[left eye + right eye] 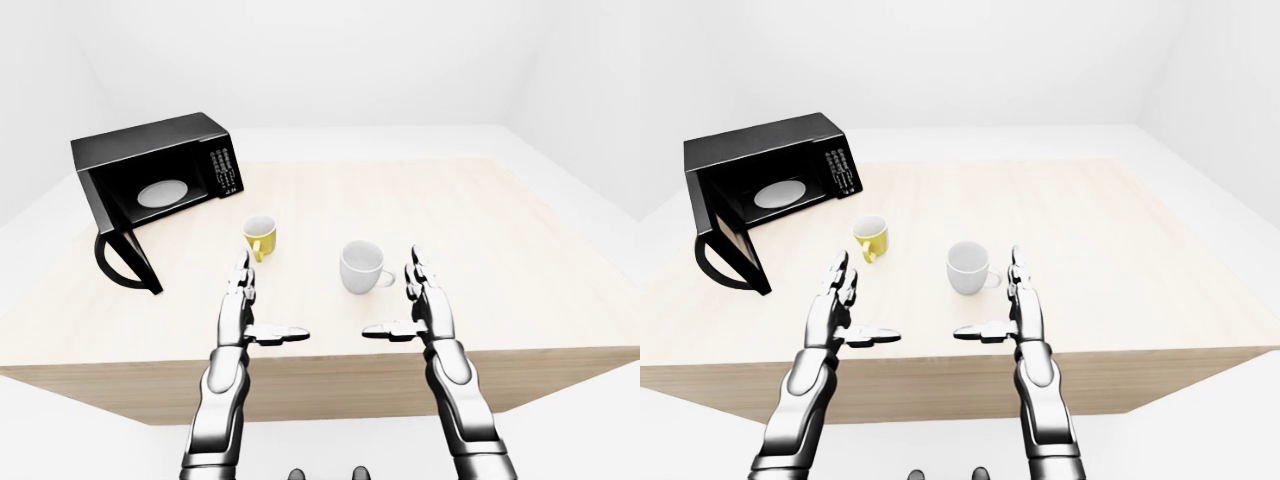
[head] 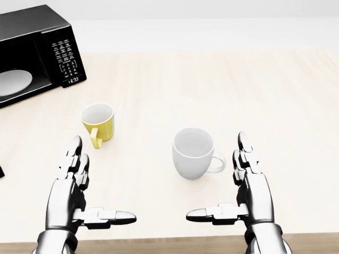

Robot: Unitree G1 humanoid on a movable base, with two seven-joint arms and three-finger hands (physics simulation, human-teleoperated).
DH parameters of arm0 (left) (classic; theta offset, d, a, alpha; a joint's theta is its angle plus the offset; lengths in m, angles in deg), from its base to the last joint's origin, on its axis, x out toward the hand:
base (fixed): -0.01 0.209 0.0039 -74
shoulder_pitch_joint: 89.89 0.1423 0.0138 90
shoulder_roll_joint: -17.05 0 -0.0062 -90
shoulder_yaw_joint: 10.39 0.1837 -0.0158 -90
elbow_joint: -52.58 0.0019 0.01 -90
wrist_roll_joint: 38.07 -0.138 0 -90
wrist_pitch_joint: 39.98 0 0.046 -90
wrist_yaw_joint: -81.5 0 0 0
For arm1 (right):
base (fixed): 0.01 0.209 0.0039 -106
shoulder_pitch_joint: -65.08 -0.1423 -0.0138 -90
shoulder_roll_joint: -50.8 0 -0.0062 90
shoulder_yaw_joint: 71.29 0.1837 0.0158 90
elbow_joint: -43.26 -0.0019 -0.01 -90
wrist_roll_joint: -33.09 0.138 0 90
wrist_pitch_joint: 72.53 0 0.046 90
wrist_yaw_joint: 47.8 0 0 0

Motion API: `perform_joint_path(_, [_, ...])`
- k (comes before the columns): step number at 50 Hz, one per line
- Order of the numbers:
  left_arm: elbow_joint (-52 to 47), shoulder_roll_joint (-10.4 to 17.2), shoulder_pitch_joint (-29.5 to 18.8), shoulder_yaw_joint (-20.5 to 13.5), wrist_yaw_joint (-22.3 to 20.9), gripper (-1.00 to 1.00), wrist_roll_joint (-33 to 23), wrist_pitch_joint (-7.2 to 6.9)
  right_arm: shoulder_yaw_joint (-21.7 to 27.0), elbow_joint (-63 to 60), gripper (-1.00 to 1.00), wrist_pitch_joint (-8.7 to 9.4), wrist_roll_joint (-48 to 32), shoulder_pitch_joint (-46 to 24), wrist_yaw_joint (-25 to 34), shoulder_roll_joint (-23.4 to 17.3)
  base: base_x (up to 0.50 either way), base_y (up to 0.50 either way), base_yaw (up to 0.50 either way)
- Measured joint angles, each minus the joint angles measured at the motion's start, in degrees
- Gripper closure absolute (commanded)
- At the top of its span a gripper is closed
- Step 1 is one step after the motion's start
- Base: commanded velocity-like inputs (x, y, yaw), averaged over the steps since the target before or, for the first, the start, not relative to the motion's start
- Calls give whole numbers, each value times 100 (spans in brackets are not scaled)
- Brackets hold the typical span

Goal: Close the microwave.

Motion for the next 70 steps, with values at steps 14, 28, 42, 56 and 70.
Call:
perform_joint_path(14, [-14, 37, 25, -71, -95, -100, 26, -12, 84, 6, -100, -7, 19, 3, 85, -45, 0, 0, 0])
perform_joint_path(28, [-96, 30, 76, -54, -117, -100, 22, -47, 91, -25, -100, 17, 11, 20, 113, -53, 0, 0, 0])
perform_joint_path(42, [-2215, -17, 1030, 35, -223, -100, 154, -487, -214, -2050, -100, 509, -76, 818, 225, -18, 0, 0, 0])
perform_joint_path(56, [-4946, -375, 2471, -468, -704, -100, 706, -487, -506, -4844, -100, 509, 28, 1870, 196, -70, 0, 0, 0])
perform_joint_path(70, [-5722, -736, 2843, -789, -1119, -100, 866, -487, -625, -5540, -100, 509, -9, 2140, 130, -110, 0, 0, 0])
